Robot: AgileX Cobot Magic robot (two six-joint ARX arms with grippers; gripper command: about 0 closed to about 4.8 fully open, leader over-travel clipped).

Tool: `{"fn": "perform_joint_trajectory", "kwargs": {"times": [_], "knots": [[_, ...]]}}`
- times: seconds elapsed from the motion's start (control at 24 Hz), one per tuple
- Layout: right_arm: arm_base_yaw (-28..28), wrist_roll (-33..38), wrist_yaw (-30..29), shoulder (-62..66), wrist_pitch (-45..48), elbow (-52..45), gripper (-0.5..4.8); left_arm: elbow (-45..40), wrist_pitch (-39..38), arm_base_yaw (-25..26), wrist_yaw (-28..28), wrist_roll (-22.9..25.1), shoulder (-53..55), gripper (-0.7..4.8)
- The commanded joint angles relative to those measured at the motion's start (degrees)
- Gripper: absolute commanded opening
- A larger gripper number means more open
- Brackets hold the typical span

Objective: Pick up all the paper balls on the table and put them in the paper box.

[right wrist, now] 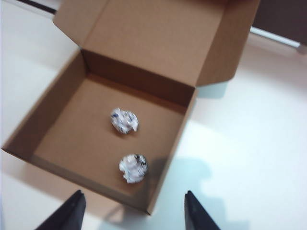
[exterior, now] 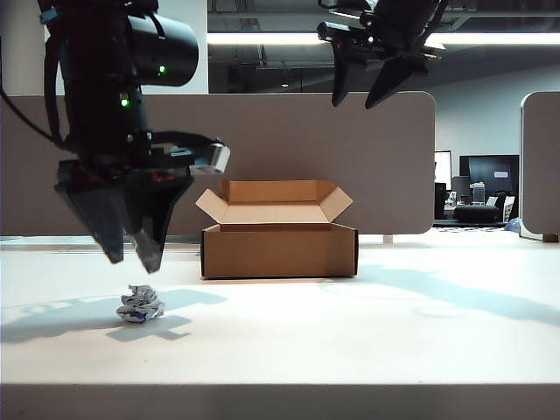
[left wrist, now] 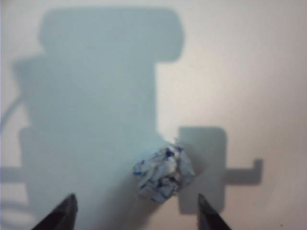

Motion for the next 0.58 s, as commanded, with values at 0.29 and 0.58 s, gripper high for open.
{"fn": "perform_joint_trajectory", "kwargs": {"times": [0.29,0.58], "knots": [[0.02,-0.37,0.61,-0.26,-0.74,0.31,2.84,-2.36,3.34,-0.22,5.11,-1.73,2.23,3.14],[0.00,-0.98,0.68,-0.26,-0.79,0.31,2.83,-2.36,3.45,-0.22,4.85,-1.86,5.31,2.53]]}}
